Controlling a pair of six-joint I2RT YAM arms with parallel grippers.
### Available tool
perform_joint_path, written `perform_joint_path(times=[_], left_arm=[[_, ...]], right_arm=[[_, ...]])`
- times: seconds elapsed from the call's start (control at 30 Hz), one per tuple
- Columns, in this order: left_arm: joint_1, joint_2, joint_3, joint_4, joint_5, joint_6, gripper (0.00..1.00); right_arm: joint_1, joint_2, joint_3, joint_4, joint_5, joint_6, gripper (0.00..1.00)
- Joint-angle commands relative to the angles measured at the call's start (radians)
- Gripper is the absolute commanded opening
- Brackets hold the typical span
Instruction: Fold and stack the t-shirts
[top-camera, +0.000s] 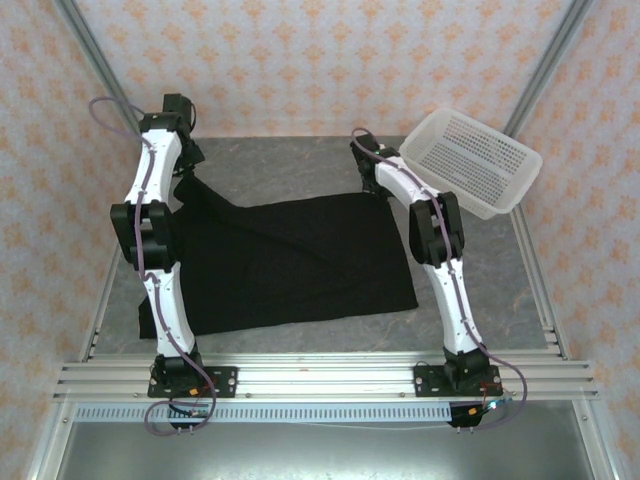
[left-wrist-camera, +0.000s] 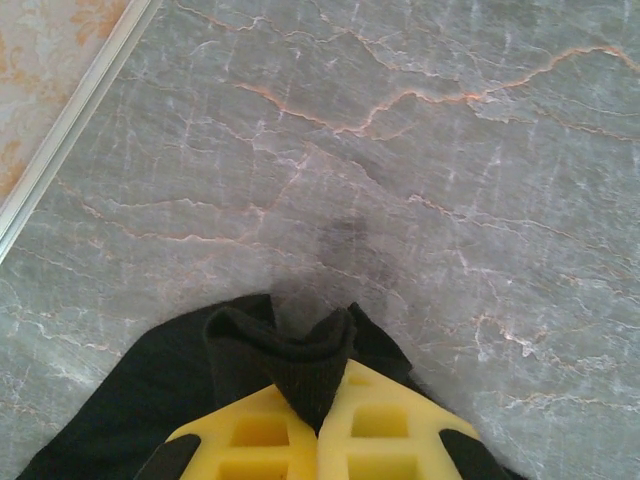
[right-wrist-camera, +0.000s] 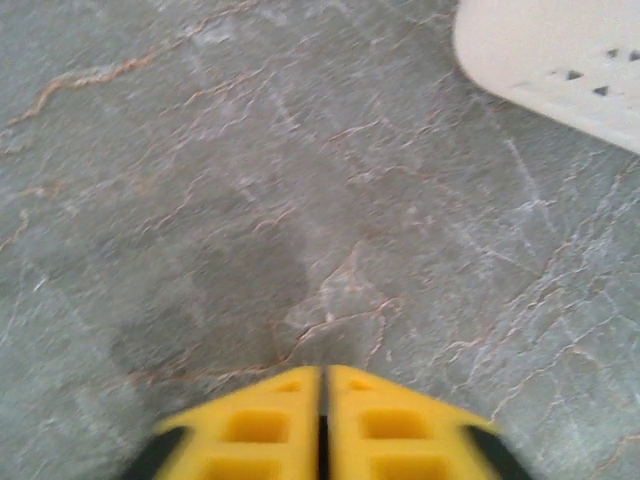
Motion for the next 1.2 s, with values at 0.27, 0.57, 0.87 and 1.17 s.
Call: perform_joint_path(times=[0.27,0.57,0.87,1.17], left_arm=[[-0.011,0.011,0.041,-0.009,-0.019,0.007,0.0],[-0.009,0.015,0.043,-0.012,-0.018,0.012,0.0],[-0.008,0.013,0.05,-0.014,-0.015,0.014,0.0],[-0.032,-0.01,0.033,0.009,0.087,0.017,0.0]], right_arm=[[0.002,-0.049,-0.008,-0.043,-0.077,0.07,0.51],[-0.001,0.034,0.031,-0.057,-0.087,0.103,0.48],[-0.022,0.005,-0.075,0.023,-0.055,0.093,0.16],[-0.032,-0.197,-0.275,0.127,0.067,0.055,0.0]])
